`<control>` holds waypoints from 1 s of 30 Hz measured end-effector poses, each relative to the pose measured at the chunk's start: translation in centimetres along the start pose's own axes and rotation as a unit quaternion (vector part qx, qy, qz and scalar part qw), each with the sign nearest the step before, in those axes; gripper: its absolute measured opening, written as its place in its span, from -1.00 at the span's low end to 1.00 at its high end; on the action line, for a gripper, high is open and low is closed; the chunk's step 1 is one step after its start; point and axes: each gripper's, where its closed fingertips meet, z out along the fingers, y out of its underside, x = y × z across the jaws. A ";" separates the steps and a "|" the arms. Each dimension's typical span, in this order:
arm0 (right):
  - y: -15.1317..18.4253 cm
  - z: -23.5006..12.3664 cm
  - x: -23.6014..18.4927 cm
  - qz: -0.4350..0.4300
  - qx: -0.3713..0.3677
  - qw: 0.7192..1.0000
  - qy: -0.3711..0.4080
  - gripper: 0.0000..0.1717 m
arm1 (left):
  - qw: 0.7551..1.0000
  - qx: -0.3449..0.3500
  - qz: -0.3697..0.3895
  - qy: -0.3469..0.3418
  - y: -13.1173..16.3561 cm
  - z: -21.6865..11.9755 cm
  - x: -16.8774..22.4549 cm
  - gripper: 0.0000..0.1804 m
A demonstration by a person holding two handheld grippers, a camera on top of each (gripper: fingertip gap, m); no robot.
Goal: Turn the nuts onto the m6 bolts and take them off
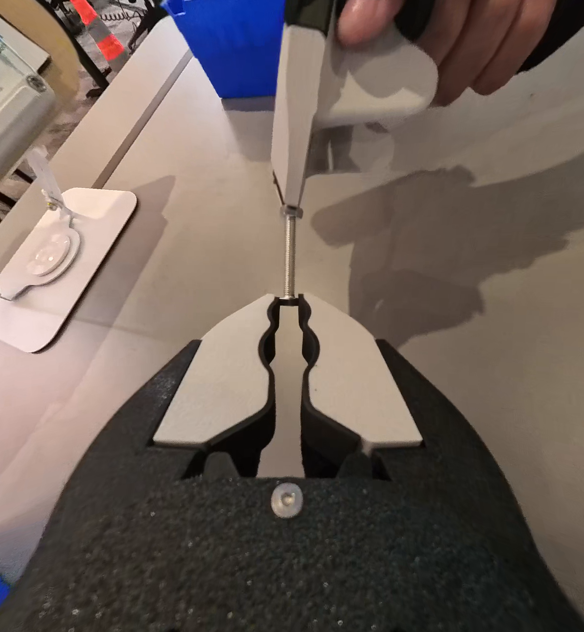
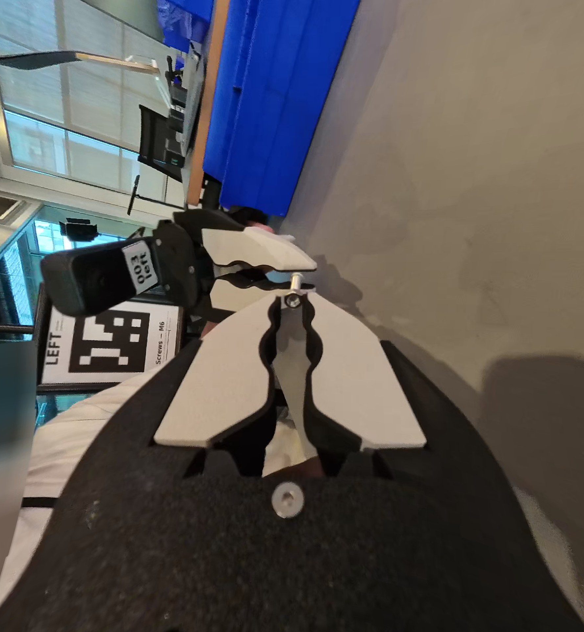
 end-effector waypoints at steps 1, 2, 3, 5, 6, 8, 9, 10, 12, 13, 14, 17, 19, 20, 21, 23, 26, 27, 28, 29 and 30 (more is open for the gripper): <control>-0.1 0.0 -0.3 -0.004 0.003 1.000 -0.005 -0.82 | 1.000 0.004 -0.007 0.002 0.1 0.0 -0.1 -0.89; -0.2 0.1 -0.7 -0.006 0.006 1.000 -0.013 -0.78 | 1.000 0.006 -0.014 0.006 0.2 0.0 -0.2 -0.89; -0.3 0.1 -1.0 -0.010 0.010 1.000 -0.021 -0.77 | 1.000 0.009 -0.018 0.006 0.2 0.0 -0.3 -0.89; -0.2 0.1 -1.1 -0.015 0.012 0.999 -0.026 -0.78 | 0.999 0.018 -0.030 0.013 0.3 -0.3 -0.4 -0.89; -0.2 0.0 -1.2 -0.016 0.015 0.999 -0.033 -0.79 | 0.999 0.024 -0.039 0.015 0.3 -0.4 -0.5 -0.89; -0.1 -0.3 -1.4 -0.021 0.023 0.998 -0.048 -0.76 | 0.997 0.039 -0.062 0.028 0.2 -0.7 -0.6 -0.89; -0.3 -0.5 -1.6 -0.034 0.033 0.997 -0.055 -0.75 | 0.995 0.051 -0.077 0.035 0.2 -1.0 -0.7 -0.89; -0.5 -0.8 -1.9 -0.058 0.046 0.995 -0.063 -0.74 | 0.992 0.063 -0.096 0.047 0.1 -1.2 -0.7 -0.89; -1.3 -1.7 -3.2 -0.143 0.093 0.982 -0.079 -0.74 | 0.982 0.099 -0.141 0.076 -0.5 -1.8 -0.8 -0.89; -1.6 -2.0 -3.8 -0.200 0.124 0.969 -0.073 -0.70 | 0.973 0.120 -0.169 0.101 -1.0 -2.2 -0.6 -0.89; -1.7 -2.1 -4.5 -0.258 0.153 0.952 -0.066 -0.65 | 0.963 0.141 -0.193 0.123 -1.5 -2.7 -0.4 -0.89; -1.2 -1.7 -6.1 -0.372 0.217 0.902 -0.043 -0.54 | 0.930 0.202 -0.242 0.186 -3.3 -4.1 0.3 -0.89; -0.7 -1.1 -6.9 -0.391 0.247 0.885 -0.052 -0.53 | 0.914 0.225 -0.259 0.216 -3.8 -4.7 1.0 -0.89; -0.7 -1.2 -7.2 -0.392 0.270 0.877 -0.059 -0.58 | 0.910 0.232 -0.261 0.225 -4.0 -4.9 1.2 -0.89; -0.7 -1.4 -7.5 -0.395 0.290 0.869 -0.065 -0.63 | 0.907 0.237 -0.262 0.230 -4.1 -5.0 1.4 -0.89; -0.2 -1.3 -7.5 -0.395 0.298 0.866 -0.077 -0.67 | 0.903 0.244 -0.261 0.240 -4.3 -5.2 1.8 -0.89; 0.5 -1.0 -6.7 -0.378 0.288 0.874 -0.098 -0.72 | 0.903 0.241 -0.253 0.249 -4.4 -5.2 2.3 -0.89; 0.5 -0.9 -6.4 -0.370 0.292 0.876 -0.101 -0.72 | 0.904 0.240 -0.248 0.251 -4.4 -5.1 2.6 -0.89; 0.7 -0.7 -6.1 -0.361 0.292 0.879 -0.110 -0.72 | 0.905 0.237 -0.243 0.255 -4.5 -5.0 2.9 -0.89; 0.7 -0.6 -5.9 -0.353 0.291 0.882 -0.115 -0.72 | 0.907 0.234 -0.239 0.257 -4.6 -4.9 3.1 -0.89; 0.8 -0.6 -5.8 -0.350 0.288 0.883 -0.118 -0.71 | 0.908 0.231 -0.236 0.259 -4.6 -4.7 3.4 -0.89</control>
